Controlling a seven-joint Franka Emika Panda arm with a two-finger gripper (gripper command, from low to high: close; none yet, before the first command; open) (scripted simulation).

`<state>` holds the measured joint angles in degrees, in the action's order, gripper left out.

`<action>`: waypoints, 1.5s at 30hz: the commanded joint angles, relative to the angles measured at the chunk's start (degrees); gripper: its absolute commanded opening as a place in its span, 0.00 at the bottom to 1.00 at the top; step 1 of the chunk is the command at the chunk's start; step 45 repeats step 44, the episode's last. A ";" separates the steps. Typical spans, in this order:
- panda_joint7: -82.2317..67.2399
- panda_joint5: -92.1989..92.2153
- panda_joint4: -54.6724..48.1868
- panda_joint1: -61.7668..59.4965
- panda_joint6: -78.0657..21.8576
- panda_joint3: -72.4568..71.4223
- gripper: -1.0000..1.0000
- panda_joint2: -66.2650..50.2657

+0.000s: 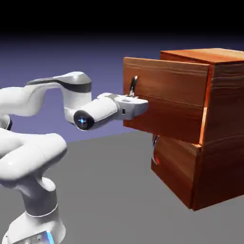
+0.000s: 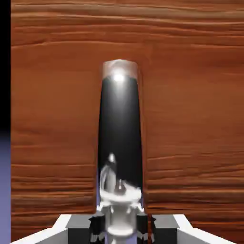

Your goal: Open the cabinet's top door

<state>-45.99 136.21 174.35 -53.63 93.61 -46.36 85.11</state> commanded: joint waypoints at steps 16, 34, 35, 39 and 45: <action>-20.55 -32.16 -5.76 -23.57 -37.85 17.56 0.00 -22.89; -44.17 -67.86 -31.88 -35.61 -49.01 16.51 0.00 -60.27; -44.79 -69.49 -33.63 -35.76 -49.14 16.25 0.00 -62.35; -46.45 -75.66 -40.90 -35.98 -49.68 15.14 0.00 -70.66; -46.82 -79.03 -45.42 -35.80 -50.10 14.45 1.00 -75.57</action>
